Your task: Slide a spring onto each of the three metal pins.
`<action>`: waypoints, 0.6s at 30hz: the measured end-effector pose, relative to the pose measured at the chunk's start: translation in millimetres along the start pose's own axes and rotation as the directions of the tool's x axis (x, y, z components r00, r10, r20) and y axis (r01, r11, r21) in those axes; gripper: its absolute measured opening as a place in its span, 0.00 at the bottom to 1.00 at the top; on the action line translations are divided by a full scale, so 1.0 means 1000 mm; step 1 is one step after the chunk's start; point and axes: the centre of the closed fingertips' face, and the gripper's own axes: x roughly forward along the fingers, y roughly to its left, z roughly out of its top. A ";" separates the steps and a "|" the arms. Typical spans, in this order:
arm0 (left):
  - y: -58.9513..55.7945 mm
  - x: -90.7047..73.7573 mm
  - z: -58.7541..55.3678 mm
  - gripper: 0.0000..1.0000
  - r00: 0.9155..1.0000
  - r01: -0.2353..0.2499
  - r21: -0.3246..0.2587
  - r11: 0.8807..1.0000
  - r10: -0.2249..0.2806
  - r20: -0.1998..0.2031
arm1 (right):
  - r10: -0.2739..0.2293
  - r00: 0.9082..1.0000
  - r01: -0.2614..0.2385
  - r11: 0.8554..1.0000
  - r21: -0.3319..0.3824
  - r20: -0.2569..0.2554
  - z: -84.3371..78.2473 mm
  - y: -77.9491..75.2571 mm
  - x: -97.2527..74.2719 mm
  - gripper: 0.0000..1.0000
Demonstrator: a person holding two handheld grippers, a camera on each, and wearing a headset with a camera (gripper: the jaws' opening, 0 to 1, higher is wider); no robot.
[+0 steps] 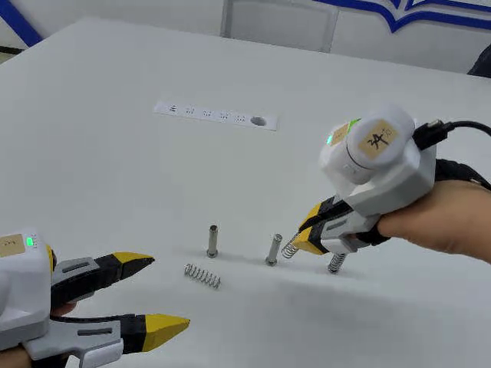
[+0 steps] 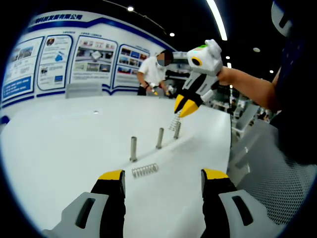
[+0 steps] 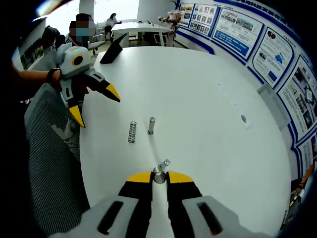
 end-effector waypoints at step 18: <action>0.006 -0.004 0.001 0.63 1.000 -0.015 -0.003 1.000 0.015 0.008 | 0.001 0.999 -0.003 0.999 -0.040 -0.034 0.012 -0.014 0.012 0.11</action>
